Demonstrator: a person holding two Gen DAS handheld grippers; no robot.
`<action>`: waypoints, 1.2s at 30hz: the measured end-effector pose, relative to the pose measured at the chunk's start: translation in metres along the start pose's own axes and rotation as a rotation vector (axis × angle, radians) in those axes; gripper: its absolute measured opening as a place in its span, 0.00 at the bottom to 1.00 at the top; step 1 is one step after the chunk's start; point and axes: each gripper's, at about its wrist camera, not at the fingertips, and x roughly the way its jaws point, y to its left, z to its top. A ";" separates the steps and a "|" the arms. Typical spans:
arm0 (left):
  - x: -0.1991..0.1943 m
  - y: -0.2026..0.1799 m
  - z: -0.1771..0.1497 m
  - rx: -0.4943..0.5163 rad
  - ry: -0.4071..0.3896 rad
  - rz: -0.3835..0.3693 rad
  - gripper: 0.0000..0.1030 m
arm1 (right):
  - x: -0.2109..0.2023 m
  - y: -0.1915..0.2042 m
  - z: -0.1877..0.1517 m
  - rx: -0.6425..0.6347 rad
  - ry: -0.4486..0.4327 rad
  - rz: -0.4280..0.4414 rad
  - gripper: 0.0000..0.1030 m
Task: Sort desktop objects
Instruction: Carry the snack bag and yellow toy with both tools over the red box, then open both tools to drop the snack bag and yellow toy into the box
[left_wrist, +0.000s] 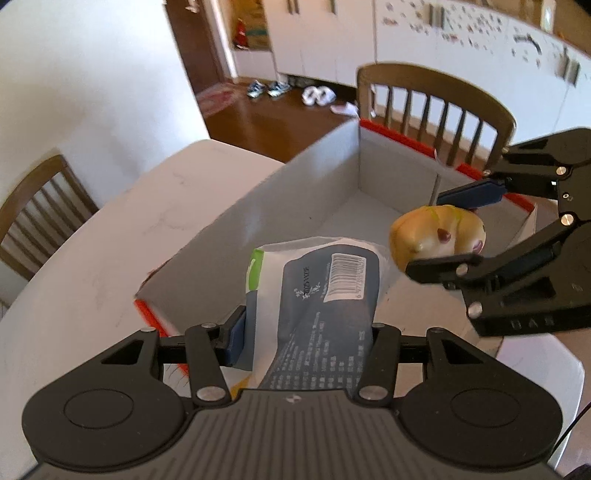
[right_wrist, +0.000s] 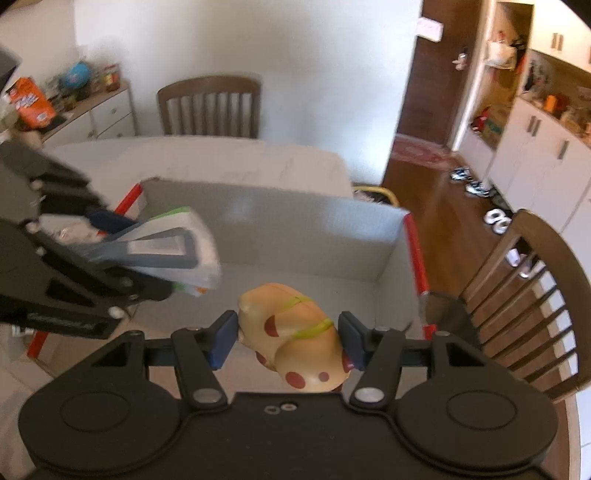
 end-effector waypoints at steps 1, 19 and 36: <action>0.005 0.000 0.002 0.006 0.016 -0.007 0.49 | 0.002 0.000 0.000 -0.010 0.008 0.006 0.58; 0.072 -0.009 0.009 0.152 0.234 -0.039 0.50 | 0.043 -0.008 -0.008 -0.032 0.163 0.066 0.58; 0.078 -0.007 0.000 0.217 0.306 -0.085 0.50 | 0.055 -0.004 -0.012 -0.059 0.241 0.048 0.62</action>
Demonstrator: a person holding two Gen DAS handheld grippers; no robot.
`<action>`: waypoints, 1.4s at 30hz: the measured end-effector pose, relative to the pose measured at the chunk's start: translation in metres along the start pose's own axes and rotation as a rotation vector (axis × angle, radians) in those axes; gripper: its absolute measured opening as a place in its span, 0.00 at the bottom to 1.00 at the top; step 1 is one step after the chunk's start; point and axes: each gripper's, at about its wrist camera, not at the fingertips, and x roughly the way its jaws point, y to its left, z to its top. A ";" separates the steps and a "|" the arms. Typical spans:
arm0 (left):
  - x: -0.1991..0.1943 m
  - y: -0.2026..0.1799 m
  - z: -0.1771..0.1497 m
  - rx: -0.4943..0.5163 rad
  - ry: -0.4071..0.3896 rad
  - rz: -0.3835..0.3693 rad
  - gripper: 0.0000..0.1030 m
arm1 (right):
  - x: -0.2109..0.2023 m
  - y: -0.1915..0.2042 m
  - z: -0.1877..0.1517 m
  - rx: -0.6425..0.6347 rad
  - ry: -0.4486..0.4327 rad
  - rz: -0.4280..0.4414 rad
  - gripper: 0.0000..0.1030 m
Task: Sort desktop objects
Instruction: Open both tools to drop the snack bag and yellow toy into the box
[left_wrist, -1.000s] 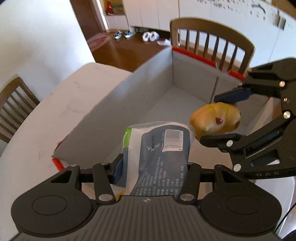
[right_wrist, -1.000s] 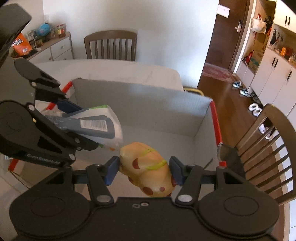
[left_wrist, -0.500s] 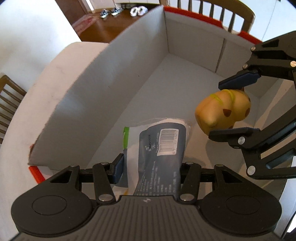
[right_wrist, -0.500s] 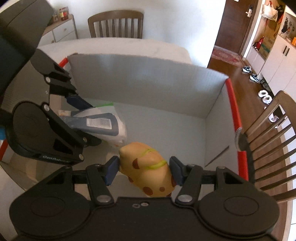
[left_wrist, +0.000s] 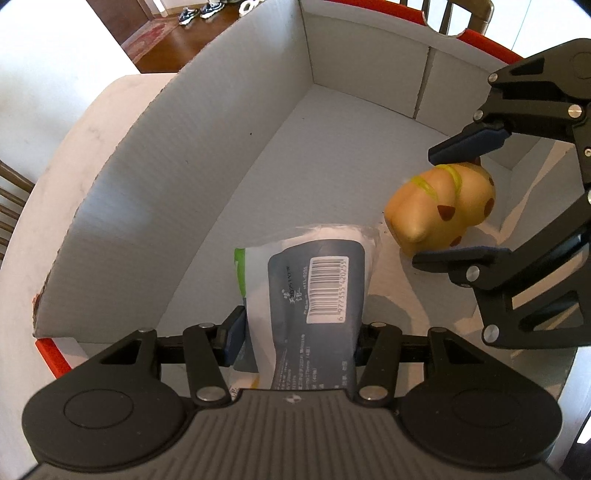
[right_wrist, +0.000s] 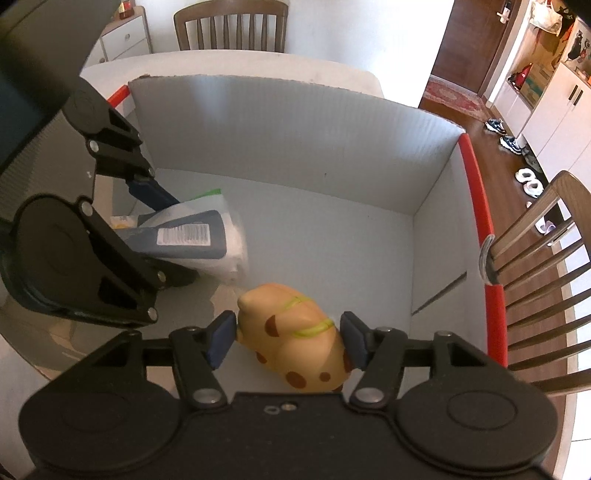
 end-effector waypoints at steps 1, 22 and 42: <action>-0.001 0.001 -0.001 0.000 0.001 -0.003 0.50 | 0.001 -0.001 0.003 0.000 0.004 -0.002 0.62; -0.054 -0.002 -0.011 -0.079 -0.161 -0.036 0.76 | -0.049 -0.006 0.005 -0.010 -0.096 0.025 0.79; -0.123 -0.007 -0.074 -0.237 -0.373 -0.043 0.98 | -0.104 0.006 -0.015 0.064 -0.258 0.143 0.93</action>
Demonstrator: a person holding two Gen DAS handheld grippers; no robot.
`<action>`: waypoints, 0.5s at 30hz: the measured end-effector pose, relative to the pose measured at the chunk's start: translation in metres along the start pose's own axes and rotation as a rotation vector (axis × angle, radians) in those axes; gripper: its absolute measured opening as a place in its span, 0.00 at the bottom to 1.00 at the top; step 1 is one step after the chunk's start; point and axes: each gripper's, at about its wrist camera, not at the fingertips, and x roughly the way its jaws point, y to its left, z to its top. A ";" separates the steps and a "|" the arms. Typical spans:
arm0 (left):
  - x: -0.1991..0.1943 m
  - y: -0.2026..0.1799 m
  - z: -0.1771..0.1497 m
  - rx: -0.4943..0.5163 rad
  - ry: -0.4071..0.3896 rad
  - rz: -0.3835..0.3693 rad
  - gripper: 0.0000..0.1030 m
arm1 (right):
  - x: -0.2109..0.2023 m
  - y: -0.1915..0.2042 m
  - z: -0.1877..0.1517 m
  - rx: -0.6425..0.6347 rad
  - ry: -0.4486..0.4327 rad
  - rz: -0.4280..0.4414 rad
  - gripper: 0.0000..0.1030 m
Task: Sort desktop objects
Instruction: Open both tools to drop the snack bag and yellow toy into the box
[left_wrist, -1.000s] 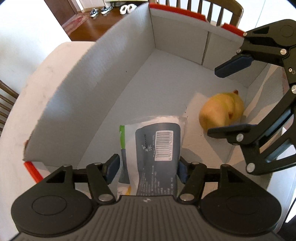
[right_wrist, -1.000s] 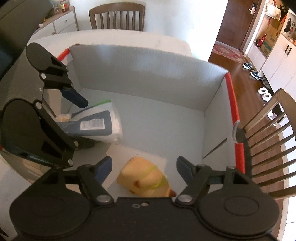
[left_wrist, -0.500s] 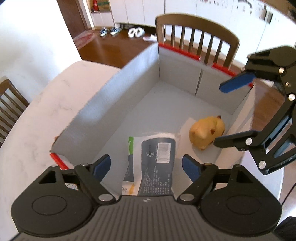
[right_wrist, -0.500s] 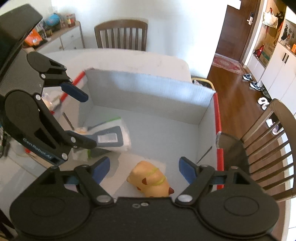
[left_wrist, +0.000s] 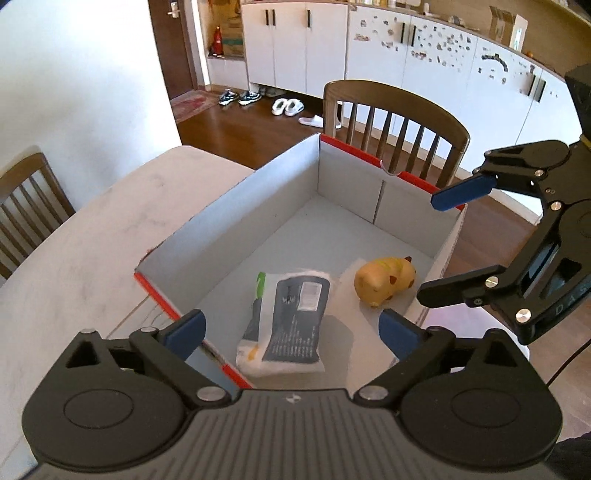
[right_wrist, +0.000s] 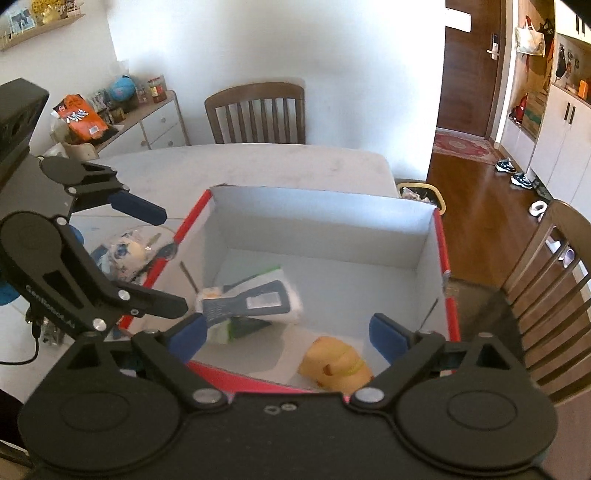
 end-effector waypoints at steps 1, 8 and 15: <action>-0.001 -0.001 -0.002 -0.006 -0.006 0.001 0.98 | 0.000 0.002 -0.001 0.002 -0.002 0.002 0.93; -0.018 -0.001 -0.018 -0.067 -0.055 0.000 0.98 | -0.004 0.015 -0.002 0.005 -0.032 0.004 0.93; -0.033 0.005 -0.032 -0.127 -0.105 0.040 0.98 | -0.015 0.025 0.001 0.013 -0.080 -0.019 0.93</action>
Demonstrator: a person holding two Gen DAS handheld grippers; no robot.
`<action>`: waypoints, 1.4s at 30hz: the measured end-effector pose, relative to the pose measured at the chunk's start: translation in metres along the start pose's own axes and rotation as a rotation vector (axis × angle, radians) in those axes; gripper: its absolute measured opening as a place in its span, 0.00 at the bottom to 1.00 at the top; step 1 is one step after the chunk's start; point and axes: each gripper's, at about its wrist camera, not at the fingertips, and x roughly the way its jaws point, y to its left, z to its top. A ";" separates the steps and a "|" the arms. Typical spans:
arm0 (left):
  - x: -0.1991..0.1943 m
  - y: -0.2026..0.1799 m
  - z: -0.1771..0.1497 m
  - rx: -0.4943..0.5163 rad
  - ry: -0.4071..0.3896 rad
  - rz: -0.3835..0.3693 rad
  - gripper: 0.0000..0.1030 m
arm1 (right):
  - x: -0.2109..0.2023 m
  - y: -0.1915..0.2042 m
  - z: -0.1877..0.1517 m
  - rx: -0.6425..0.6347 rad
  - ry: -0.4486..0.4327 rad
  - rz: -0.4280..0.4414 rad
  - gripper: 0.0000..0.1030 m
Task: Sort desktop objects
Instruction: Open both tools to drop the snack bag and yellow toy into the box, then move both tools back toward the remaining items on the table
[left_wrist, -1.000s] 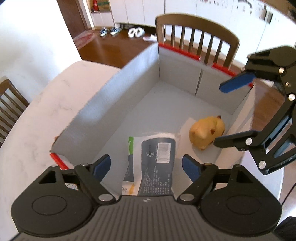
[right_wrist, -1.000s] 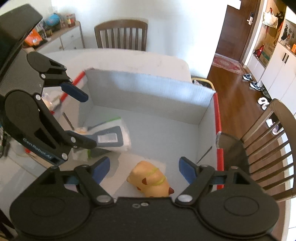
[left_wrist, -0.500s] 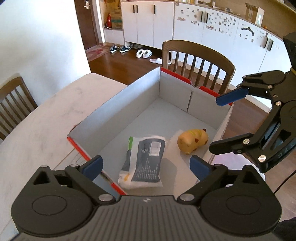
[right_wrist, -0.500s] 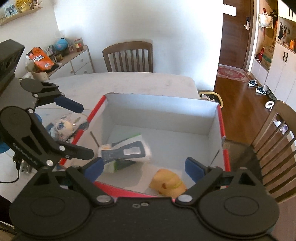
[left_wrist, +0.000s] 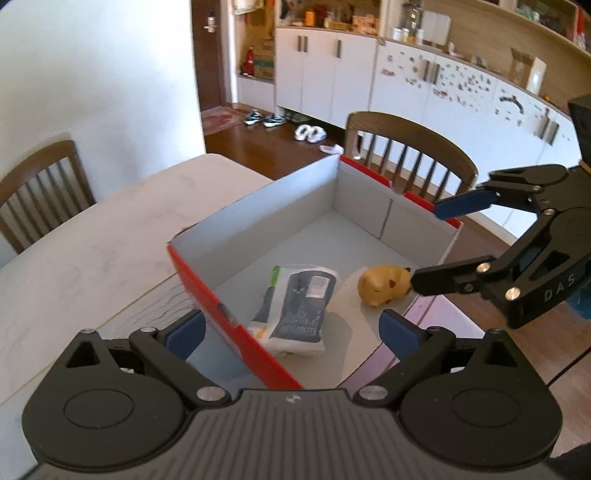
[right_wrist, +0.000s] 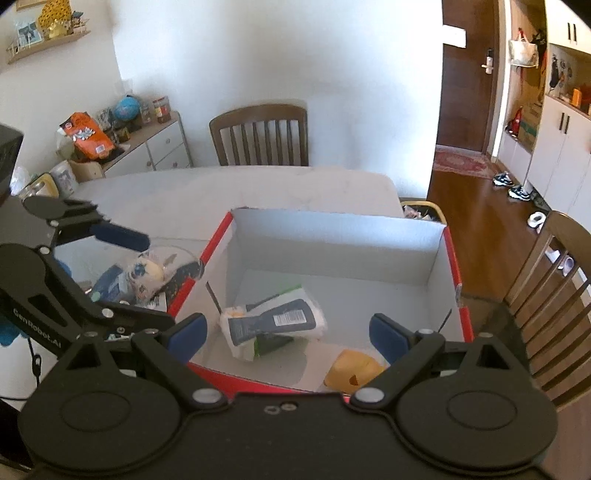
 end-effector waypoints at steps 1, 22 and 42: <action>-0.004 0.001 -0.002 -0.006 -0.010 0.008 0.98 | 0.000 0.001 -0.001 0.003 0.000 -0.005 0.93; -0.065 0.034 -0.053 -0.025 -0.100 0.041 0.99 | 0.009 0.072 -0.003 0.027 -0.002 -0.021 0.93; -0.108 0.080 -0.128 -0.103 -0.146 0.096 1.00 | 0.029 0.168 -0.016 -0.003 -0.005 -0.036 0.93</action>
